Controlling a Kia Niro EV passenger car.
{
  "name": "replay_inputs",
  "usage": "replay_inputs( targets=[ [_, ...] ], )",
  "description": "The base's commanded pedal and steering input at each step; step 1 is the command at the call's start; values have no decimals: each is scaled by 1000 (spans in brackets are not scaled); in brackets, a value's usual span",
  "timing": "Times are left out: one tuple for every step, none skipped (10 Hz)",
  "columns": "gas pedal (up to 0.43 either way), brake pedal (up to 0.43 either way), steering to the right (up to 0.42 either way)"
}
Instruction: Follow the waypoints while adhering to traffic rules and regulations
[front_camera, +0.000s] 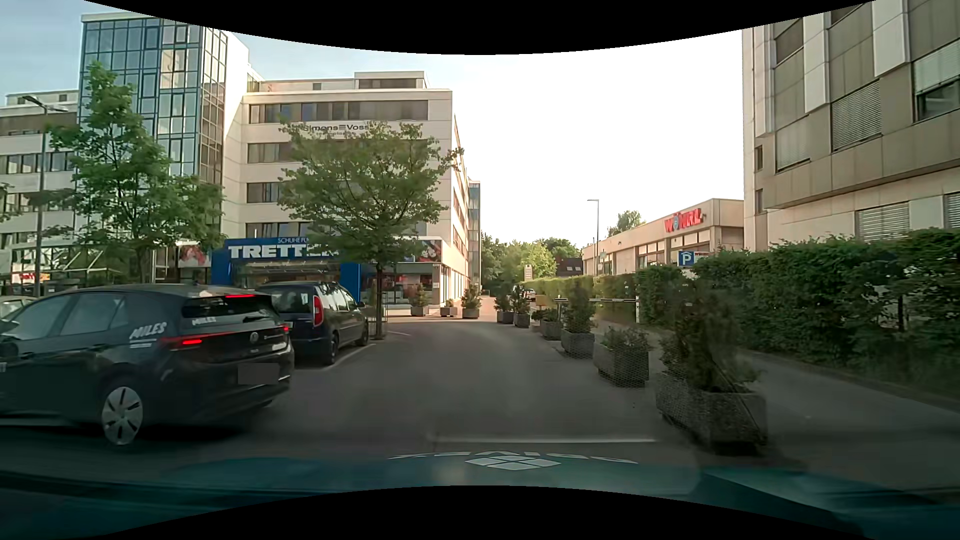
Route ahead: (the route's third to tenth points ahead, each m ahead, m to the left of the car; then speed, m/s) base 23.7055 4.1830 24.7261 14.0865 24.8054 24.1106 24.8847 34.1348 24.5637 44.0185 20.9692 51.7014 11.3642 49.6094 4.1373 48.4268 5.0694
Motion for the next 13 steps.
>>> replay_inputs(
  targets=[
    [47, 0, -9],
    [59, 0, -8],
    [59, 0, -8],
    [59, 0, -15],
    [59, 0, -25],
    [59, 0, -27],
    [59, 0, -27],
    [59, 0, -25],
    [59, 0, -23],
    [59, 0, -22],
    [59, 0, -22],
    [59, 0, -22],
    [59, 0, -22]
  ],
)
